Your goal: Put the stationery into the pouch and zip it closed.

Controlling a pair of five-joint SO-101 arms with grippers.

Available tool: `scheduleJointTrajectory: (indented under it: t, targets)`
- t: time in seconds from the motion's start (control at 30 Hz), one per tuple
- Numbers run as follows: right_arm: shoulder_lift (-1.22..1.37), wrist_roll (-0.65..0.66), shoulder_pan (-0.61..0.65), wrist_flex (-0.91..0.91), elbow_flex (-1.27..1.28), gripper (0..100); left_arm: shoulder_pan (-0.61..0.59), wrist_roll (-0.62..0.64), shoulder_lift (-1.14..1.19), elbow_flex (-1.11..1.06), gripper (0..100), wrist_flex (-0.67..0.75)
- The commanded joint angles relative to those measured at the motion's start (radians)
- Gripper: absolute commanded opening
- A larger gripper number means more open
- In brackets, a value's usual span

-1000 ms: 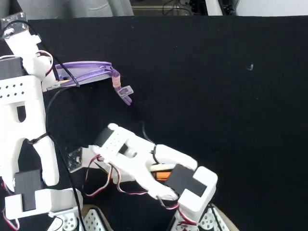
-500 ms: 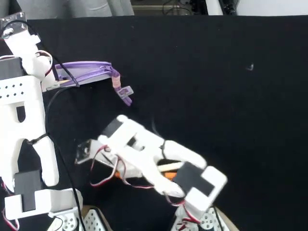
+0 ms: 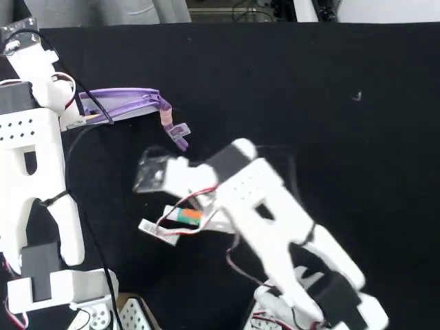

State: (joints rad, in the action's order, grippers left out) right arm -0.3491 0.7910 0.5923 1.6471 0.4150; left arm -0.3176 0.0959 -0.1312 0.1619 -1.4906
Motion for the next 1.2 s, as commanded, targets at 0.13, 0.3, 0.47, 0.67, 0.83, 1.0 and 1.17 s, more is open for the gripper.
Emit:
scheduleJointTrajectory:
  t: [0.13, 0.3, 0.47, 0.67, 0.83, 1.0, 1.17]
  targets:
    - [-0.097, 0.018, -0.259, 0.012, -0.228, 1.8, -0.024, -0.003, -0.011, 0.033, 3, 0.009]
    - [-0.102, 0.014, -0.341, 0.003, -0.367, 1.8, -0.024, -0.003, -0.011, 0.033, 3, 0.009]
    - [-0.104, -0.092, -0.37, -0.086, -0.466, 1.8, -0.016, -0.003, -0.011, 0.033, 3, 0.009]
    - [-0.104, -0.273, -0.364, -0.308, -0.479, 1.8, 0.038, 0.002, -0.011, 0.033, 3, 0.002]
    - [-0.104, -0.393, -0.347, -0.476, -0.483, 1.8, 0.124, 0.003, -0.017, 0.036, 3, 0.0]
    - [-0.104, -0.445, -0.31, -0.575, -0.487, 1.8, 0.197, 0.005, -0.008, 0.159, 3, -0.08]
    - [-0.142, -0.516, -0.315, -0.681, -0.481, 1.7, 0.289, 0.008, 0.043, 0.364, 3, -0.209]
